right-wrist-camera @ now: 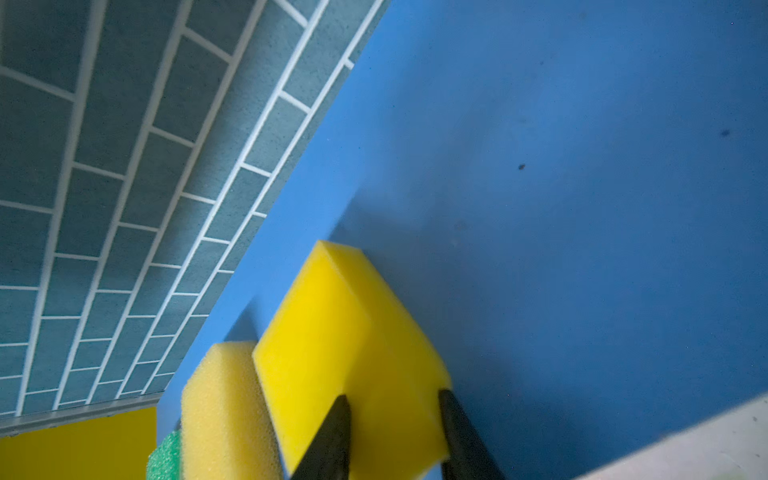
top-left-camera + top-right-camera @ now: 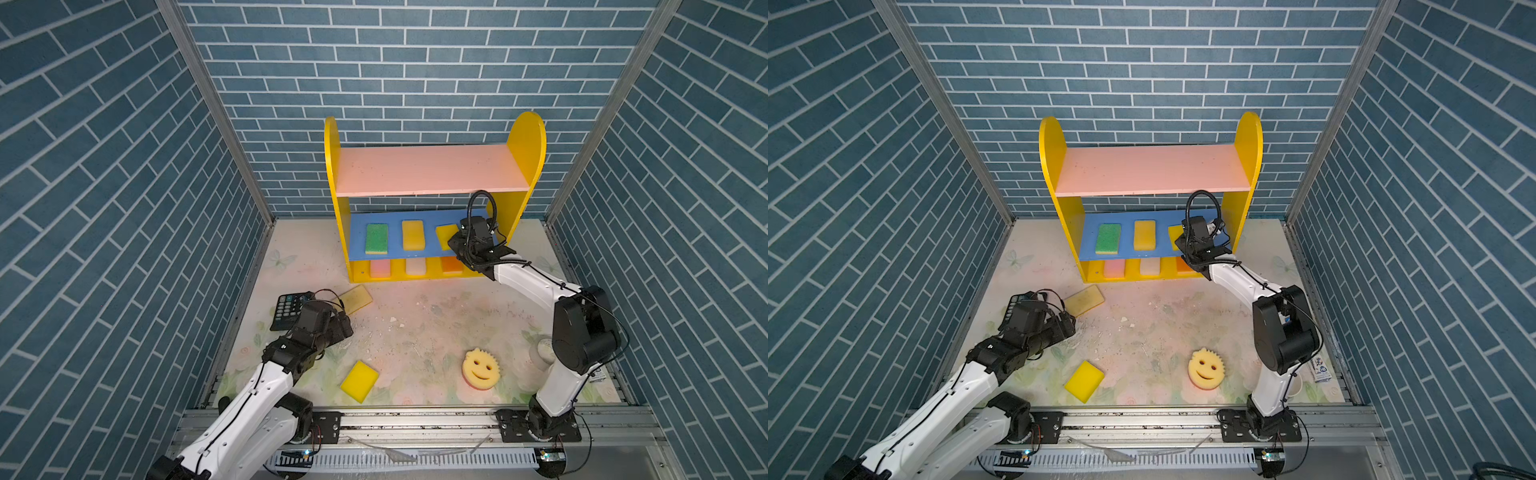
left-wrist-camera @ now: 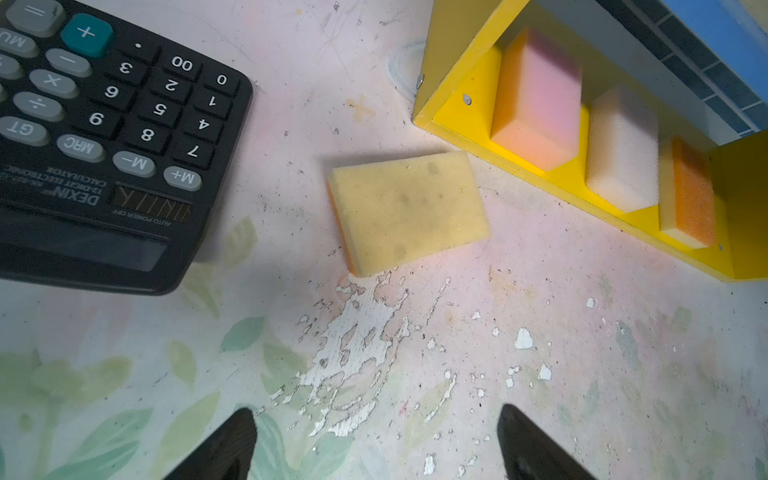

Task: Place and organize the cleaning sponges onto the shelf
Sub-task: 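Lower the sponge beside the pale yellow sponge and open the right gripper, then nudge the bright yellow sponge into line with the right gripper, then raise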

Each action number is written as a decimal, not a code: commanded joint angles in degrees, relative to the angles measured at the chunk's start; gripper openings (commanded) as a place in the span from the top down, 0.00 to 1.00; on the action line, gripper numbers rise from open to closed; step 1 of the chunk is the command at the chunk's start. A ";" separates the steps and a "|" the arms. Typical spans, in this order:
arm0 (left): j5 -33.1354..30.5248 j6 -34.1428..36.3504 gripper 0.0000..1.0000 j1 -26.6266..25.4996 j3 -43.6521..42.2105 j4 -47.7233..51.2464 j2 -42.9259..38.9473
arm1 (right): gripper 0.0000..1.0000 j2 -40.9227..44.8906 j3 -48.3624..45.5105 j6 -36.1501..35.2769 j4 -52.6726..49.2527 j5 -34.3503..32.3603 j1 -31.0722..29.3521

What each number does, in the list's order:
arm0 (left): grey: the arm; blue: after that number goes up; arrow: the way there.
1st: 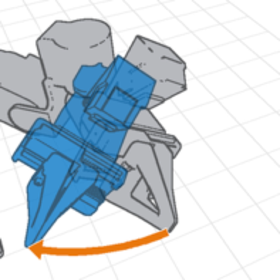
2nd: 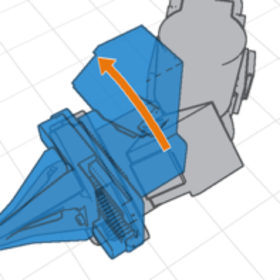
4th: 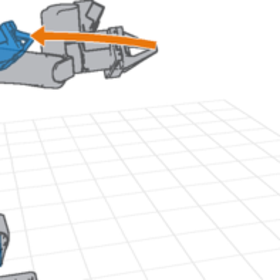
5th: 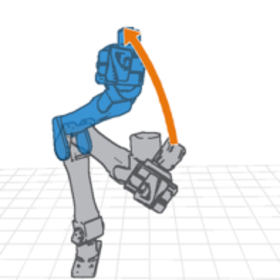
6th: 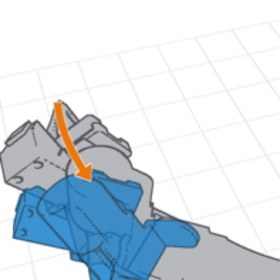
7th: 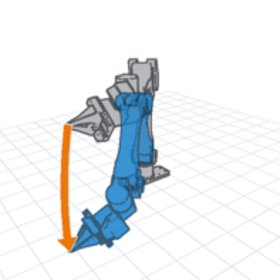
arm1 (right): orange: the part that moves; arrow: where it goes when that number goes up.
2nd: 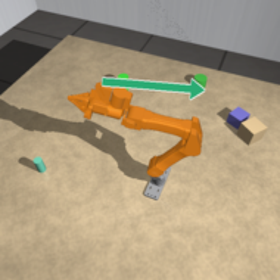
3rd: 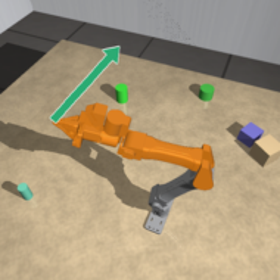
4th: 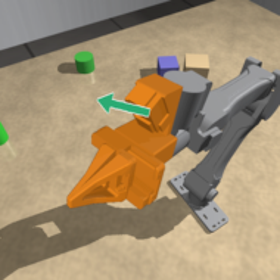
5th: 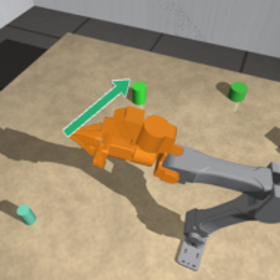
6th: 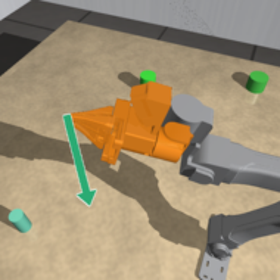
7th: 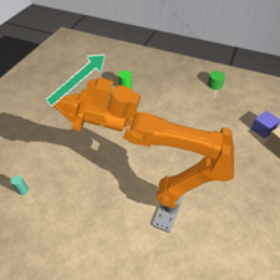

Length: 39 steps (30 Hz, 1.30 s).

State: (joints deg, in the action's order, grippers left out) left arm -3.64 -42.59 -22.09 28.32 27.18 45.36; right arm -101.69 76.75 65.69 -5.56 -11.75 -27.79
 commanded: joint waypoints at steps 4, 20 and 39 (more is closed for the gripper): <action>-0.84 0.84 0.08 0.29 0.19 1.30 -0.06 | 0.61 0.57 -0.26 1.78 -1.04 0.49 0.02; -0.80 1.09 0.08 0.29 0.38 1.51 -0.01 | 0.56 3.13 -4.04 3.48 0.54 0.42 -1.26; -1.55 1.15 0.08 0.30 -0.19 2.44 -1.40 | 0.54 10.58 -4.95 -5.05 -3.13 -6.61 -0.96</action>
State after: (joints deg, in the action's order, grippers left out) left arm -4.05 -42.19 -22.06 28.32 28.84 44.58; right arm -92.60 71.31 64.45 -6.37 -15.75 -28.84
